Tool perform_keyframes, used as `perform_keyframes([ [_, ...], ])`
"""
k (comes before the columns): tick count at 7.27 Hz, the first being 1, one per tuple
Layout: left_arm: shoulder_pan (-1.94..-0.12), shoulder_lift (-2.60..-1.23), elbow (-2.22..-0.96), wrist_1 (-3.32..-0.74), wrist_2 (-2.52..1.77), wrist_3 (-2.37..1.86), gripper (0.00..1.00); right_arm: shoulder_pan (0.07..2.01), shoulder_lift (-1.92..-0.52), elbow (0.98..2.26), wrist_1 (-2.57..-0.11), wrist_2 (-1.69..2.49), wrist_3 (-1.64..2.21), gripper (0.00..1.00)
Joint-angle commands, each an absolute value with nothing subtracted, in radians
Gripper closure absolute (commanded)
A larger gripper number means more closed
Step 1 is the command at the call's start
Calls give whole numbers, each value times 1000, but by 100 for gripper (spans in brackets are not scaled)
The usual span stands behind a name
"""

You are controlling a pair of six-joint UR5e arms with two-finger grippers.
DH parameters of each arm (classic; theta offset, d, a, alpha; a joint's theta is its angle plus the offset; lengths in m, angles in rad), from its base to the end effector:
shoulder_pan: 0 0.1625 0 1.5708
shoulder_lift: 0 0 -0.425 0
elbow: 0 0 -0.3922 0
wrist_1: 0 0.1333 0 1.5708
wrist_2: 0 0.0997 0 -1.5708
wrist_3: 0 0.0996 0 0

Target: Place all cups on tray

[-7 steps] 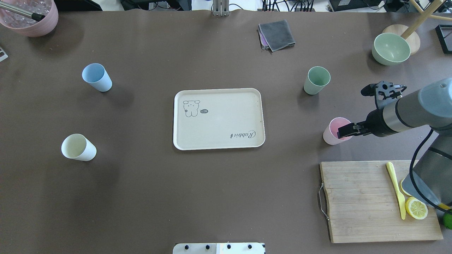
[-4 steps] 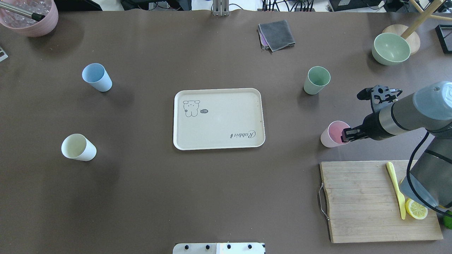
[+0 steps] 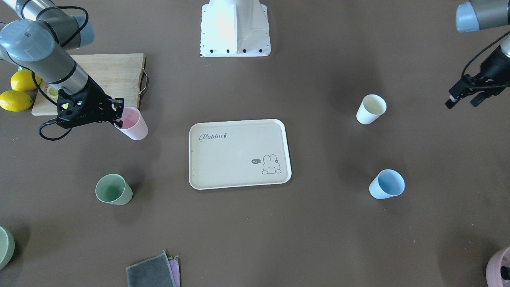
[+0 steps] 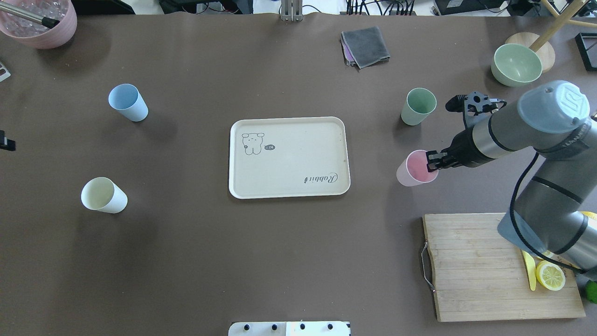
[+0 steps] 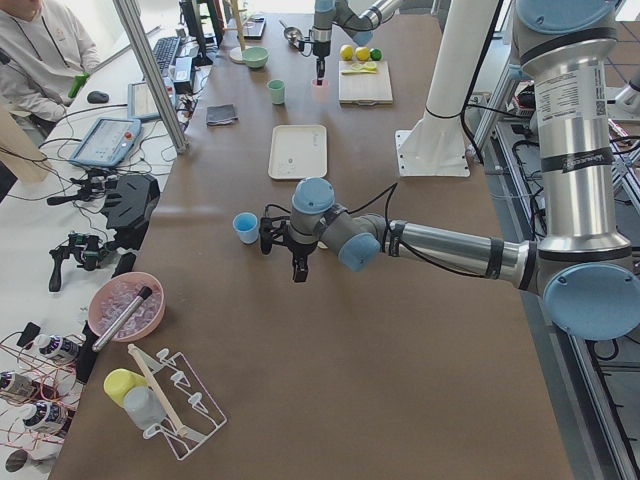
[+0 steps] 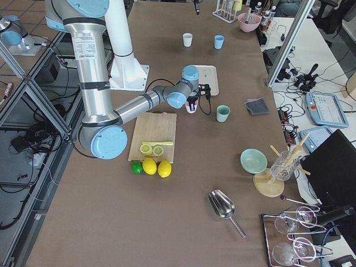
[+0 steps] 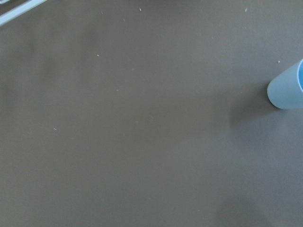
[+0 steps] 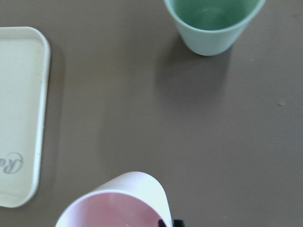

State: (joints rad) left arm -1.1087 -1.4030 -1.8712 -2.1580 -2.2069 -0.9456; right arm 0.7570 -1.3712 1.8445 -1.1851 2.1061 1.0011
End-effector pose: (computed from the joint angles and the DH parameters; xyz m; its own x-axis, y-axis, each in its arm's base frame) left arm 0.1323 -0.4319 0.5242 0.5911 -0.1307 -0.7960 0.2461 0.9690 0.0236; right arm -0.3528 -0.4468 0.3808 0.5670 -0.1026 0.8173 -0.0049 0.9918 0.1278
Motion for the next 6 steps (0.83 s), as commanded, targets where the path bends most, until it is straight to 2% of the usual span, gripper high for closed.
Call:
perform_keyframes([
  [1, -923, -1417, -1902, -2212, -2094, -1110, 8, 656, -1225, 1839, -1247, 2042, 1171, 100],
  [3, -859, -1420, -1914, -2212, -2077, -1112, 8, 560, -1148, 1807, -1253, 1948, 1244, 100],
  [6, -809, -1422, -1928, -2212, -2063, -1112, 10, 549, -1065, 1698, -1252, 1901, 1273, 100],
])
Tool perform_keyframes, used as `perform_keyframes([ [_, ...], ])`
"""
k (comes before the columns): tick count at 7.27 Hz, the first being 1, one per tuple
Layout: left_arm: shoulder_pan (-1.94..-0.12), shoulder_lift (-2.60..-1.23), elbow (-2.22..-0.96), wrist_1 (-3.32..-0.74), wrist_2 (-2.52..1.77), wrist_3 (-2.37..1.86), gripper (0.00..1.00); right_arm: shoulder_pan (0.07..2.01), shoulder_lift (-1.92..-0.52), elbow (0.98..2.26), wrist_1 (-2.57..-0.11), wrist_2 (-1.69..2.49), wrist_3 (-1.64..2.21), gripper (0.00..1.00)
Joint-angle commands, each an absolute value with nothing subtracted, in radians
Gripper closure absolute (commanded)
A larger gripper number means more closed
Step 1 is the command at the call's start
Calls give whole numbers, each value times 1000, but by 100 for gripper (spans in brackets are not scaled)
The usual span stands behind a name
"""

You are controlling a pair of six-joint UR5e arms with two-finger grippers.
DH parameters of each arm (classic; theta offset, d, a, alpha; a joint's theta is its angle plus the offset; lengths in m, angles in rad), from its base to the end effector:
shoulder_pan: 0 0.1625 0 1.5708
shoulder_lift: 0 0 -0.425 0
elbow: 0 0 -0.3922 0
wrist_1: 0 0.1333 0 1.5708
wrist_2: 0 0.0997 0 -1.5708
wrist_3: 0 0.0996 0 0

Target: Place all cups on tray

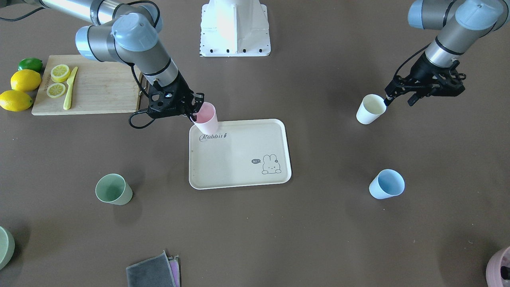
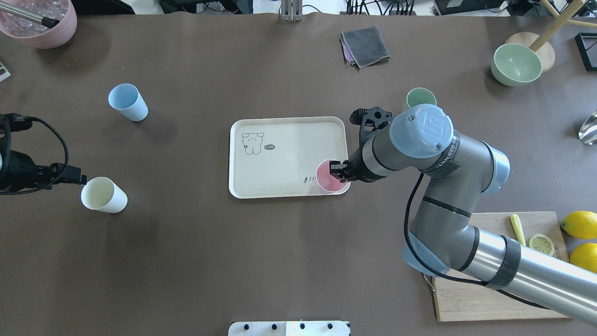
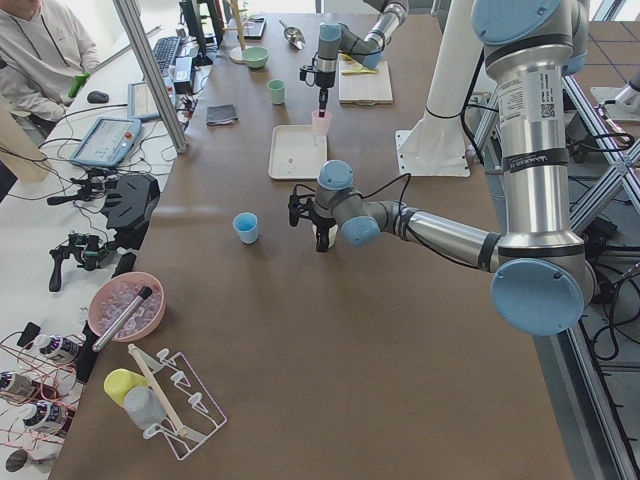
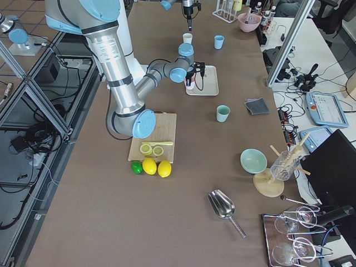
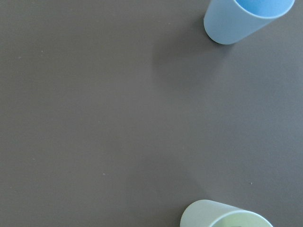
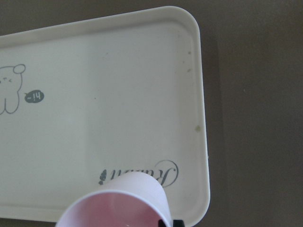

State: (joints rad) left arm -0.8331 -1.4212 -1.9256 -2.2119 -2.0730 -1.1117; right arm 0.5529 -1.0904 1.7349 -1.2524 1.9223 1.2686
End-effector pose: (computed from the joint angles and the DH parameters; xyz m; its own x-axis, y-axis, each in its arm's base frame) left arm 0.2409 -0.3920 0.4860 0.5796 -0.0602 -0.8127 0.1666 0.9850 0.0459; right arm -0.4957 -0.4223 0.2753 0.5392 0.0044 0.8422 -0.0964 0.9937 0.0566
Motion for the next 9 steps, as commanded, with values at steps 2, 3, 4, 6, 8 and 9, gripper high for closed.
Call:
perform_keyframes([
  [2, -749, -1414, -1924, -2209, -2011, -1115, 17, 549, -1054, 1681, -1252, 1884, 1275, 64],
  [3, -743, -1411, -1925, -2209, -2013, -1117, 43, 549, -1052, 1686, -1247, 1884, 1263, 1],
  [4, -732, -1413, -1919, -2207, -2013, -1120, 81, 552, -1046, 1696, -1249, 1890, 1262, 0],
  [6, -739, -1422, -1927, -2207, -2042, -1120, 100, 636, -1060, 1750, -1278, 2004, 1261, 0],
  [8, -809, -1468, -1962, -2174, -2179, -1120, 100, 780, -1097, 1792, -1334, 2120, 1243, 0],
  [9, -846, -1541, -1962, -2114, -2210, -1121, 100, 813, -1129, 1790, -1336, 2131, 1174, 0],
])
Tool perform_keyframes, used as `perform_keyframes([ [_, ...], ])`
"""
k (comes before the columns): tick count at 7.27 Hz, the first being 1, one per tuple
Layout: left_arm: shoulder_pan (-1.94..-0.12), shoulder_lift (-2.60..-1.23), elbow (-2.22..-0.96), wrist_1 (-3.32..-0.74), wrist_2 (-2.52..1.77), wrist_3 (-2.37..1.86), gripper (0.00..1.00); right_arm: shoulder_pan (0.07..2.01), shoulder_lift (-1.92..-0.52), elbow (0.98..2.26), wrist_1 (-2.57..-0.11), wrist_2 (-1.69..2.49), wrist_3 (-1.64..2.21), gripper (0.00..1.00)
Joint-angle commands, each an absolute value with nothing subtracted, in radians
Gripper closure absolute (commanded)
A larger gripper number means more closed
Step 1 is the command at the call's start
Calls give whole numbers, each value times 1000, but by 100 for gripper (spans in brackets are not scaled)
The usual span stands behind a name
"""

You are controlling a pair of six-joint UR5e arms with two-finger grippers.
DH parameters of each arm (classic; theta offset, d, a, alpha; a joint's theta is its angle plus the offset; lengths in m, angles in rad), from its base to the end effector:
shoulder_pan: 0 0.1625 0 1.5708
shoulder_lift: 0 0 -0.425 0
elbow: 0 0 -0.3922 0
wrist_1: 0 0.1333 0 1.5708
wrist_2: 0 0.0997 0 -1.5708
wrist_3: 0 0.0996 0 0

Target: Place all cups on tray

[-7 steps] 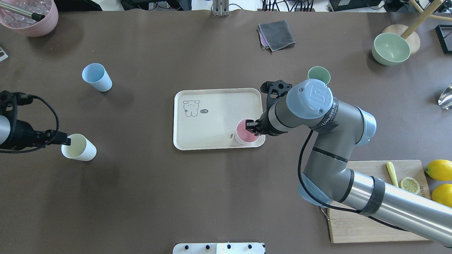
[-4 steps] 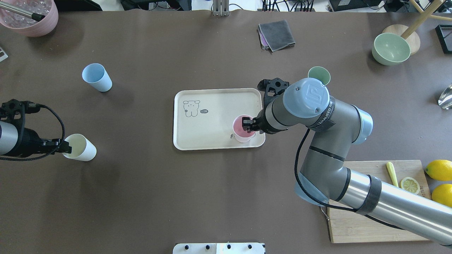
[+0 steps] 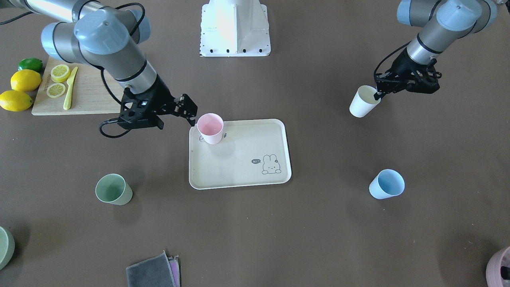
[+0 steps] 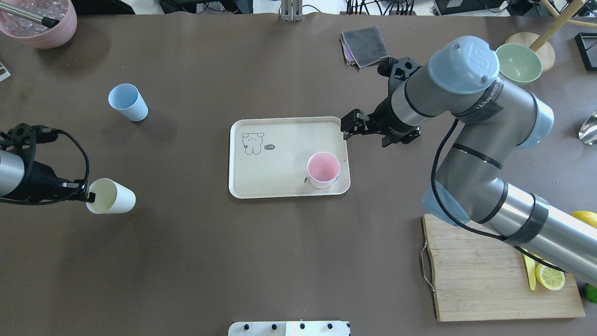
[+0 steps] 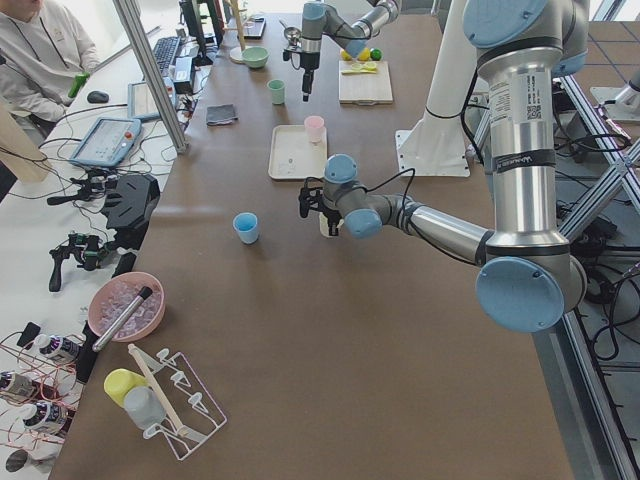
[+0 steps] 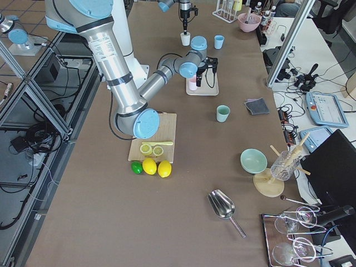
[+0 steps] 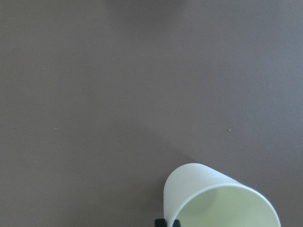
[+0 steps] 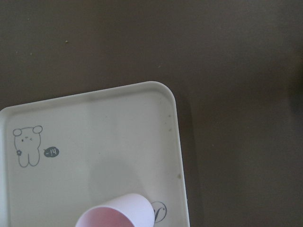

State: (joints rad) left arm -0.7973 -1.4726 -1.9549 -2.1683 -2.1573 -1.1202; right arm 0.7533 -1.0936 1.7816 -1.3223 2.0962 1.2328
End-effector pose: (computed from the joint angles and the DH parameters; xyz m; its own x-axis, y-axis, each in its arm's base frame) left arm 0.2668 -0.3852 0.4504 0.5284 -0.0220 -0.8487 0.0743 0.9970 0.0205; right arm -0.4001 -0.4895 0.2617 0.5063 0.0815 0.8585 -0.1369 0.9905 -0.0133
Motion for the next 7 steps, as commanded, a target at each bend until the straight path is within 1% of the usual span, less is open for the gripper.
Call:
perform_keyframes([
  [1, -851, -1642, -1959, -2023, -2207, -1123, 100, 845, -1155, 1770, -1338, 2125, 1087, 0],
  [3, -842, -1911, -1898, -1790, -2153, -1233, 100, 938, -1155, 1691, -1367, 2129, 953, 0],
  [5, -688, -2038, -1811, -1770, -1996, -1343, 100, 1006, -1146, 1570, -1355, 2129, 835, 0],
  [6, -639, -2098, -1765, -1769, -1933, -1397, 100, 1012, -1141, 1546, -1355, 2129, 825, 0],
  [7, -602, -2105, -1763, -1769, -1912, -1419, 100, 1011, -1119, 1510, -1351, 2129, 834, 0],
])
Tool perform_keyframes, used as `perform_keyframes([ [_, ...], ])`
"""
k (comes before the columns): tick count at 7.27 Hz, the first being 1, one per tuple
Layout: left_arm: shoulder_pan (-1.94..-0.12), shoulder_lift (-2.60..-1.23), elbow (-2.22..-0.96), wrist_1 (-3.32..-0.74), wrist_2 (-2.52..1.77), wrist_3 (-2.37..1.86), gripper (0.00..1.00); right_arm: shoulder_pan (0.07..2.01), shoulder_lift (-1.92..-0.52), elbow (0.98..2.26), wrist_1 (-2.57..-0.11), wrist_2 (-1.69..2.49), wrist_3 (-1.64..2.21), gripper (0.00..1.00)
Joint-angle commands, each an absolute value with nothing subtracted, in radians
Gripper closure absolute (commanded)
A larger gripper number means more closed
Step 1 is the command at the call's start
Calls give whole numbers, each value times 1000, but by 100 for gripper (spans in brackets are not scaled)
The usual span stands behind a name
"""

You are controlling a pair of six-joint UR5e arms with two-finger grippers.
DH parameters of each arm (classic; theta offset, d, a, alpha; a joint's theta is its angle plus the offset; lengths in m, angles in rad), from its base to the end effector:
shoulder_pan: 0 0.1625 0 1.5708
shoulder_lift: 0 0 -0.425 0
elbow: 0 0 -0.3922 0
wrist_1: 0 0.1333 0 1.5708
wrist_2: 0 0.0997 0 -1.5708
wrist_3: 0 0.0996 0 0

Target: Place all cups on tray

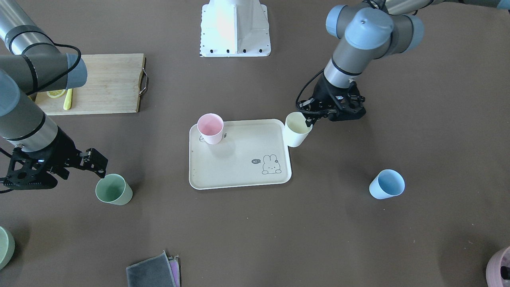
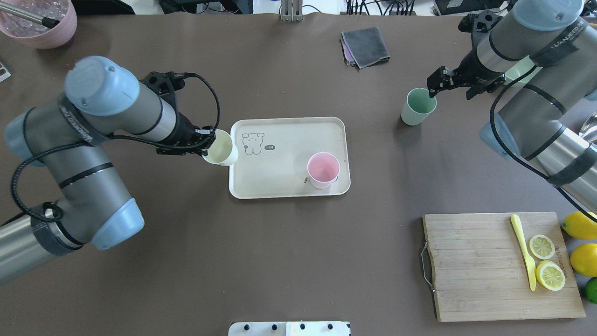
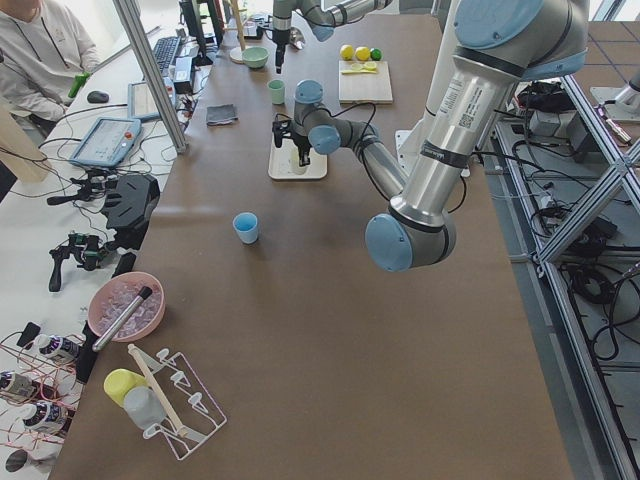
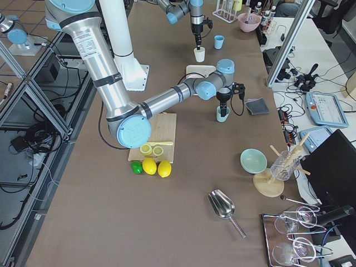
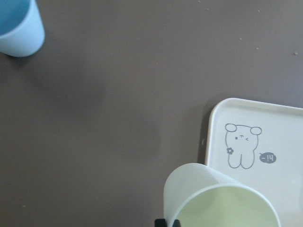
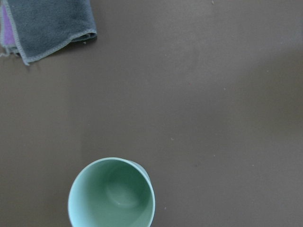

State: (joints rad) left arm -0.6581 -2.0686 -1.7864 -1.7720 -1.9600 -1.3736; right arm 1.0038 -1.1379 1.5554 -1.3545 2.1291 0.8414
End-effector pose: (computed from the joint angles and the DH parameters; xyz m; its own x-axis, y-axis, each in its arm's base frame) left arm 0.4427 -0.4629 0.2565 0.5376 -0.1865 -0.8223 0.2271 0.9712 -0.0718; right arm -0.2904 -0.6060 0.3983 0.6872 0.0268 0.7260 -0.1194 0.9899 0.0764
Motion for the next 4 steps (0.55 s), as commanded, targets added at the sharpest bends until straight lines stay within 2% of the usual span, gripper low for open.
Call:
perform_keyframes([
  [1, -568, -2099, -1761, -1769, -1884, -1420, 100, 1011, -1108, 1490, -1350, 2132, 836, 0],
  [2, -530, -2097, -1763, -1764, -1856, -1422, 100, 994, -1109, 1485, -1350, 2152, 841, 0],
  [3, -517, -2102, -1766, -1763, -1850, -1424, 78, 970, -1106, 1479, -1348, 2154, 873, 0],
  [4, -522, -2097, -1775, -1761, -1850, -1422, 3, 960, -1106, 1467, -1348, 2154, 874, 11],
])
